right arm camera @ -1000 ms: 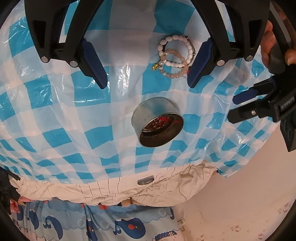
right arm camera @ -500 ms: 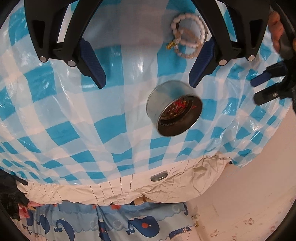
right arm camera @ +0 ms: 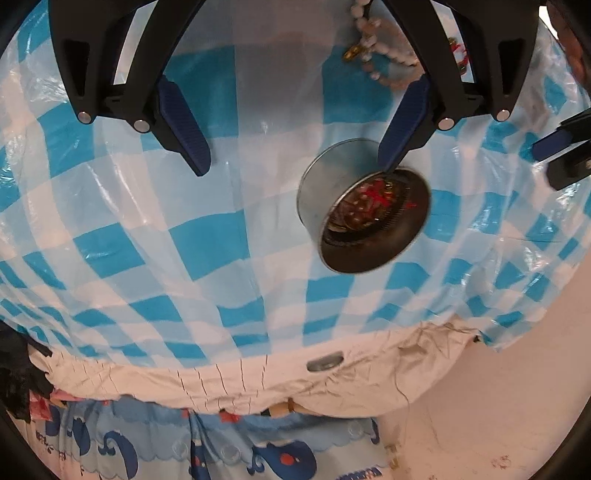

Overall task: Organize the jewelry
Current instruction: 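Move both open tools back over the remaining bracelets beside the tin, then grasp the red string bracelet with the left tool while the right tool grasps a pink bead bracelet, then carry both bracelets over the silver tin and open both tools to drop them, then move both open tools over the white bead bracelet and silver bangle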

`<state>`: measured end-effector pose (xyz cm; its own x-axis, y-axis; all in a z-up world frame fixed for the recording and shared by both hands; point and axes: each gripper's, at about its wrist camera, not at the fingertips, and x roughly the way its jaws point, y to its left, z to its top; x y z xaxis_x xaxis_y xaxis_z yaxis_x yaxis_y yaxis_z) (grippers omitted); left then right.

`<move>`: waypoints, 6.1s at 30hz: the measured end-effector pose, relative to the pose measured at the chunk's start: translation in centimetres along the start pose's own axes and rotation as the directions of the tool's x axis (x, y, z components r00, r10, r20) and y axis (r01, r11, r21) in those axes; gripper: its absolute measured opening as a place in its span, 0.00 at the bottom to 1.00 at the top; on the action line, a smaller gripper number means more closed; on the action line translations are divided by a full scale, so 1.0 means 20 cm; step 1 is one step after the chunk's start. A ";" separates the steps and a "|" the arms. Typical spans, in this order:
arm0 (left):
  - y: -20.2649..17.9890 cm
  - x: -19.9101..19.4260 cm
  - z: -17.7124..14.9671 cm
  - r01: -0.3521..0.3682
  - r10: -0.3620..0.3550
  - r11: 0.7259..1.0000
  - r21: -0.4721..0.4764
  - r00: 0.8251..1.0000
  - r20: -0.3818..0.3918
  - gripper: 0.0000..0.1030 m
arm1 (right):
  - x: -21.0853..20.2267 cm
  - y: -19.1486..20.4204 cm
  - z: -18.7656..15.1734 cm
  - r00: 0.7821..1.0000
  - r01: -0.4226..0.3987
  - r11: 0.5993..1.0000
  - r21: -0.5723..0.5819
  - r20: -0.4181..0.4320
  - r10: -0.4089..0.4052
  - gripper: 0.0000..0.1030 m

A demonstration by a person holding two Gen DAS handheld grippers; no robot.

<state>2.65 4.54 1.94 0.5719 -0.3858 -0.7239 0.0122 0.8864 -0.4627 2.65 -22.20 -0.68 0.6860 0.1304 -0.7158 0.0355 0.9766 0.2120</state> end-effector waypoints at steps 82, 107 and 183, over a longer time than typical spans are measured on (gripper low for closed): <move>-0.20 0.03 -0.15 0.027 -0.012 0.920 0.391 0.999 -0.042 0.04 | -0.25 0.00 -0.15 0.855 -0.509 0.850 0.136 -0.032 0.517 0.08; -0.27 0.29 0.20 0.102 -0.106 0.992 0.073 0.992 0.061 0.53 | 0.01 -0.06 0.29 0.921 -0.381 0.911 0.160 -0.026 0.390 0.34; -0.43 0.08 -0.14 -0.065 0.052 0.950 0.306 0.997 0.051 0.90 | -0.17 0.02 -0.26 0.963 -0.230 0.972 0.048 -0.132 0.234 0.83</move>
<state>1.13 -4.42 3.26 0.6130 -0.3256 -0.7199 0.2249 0.9453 -0.2360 -3.45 -21.32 -1.51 0.5732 0.3768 -0.7276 -0.0879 0.9112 0.4025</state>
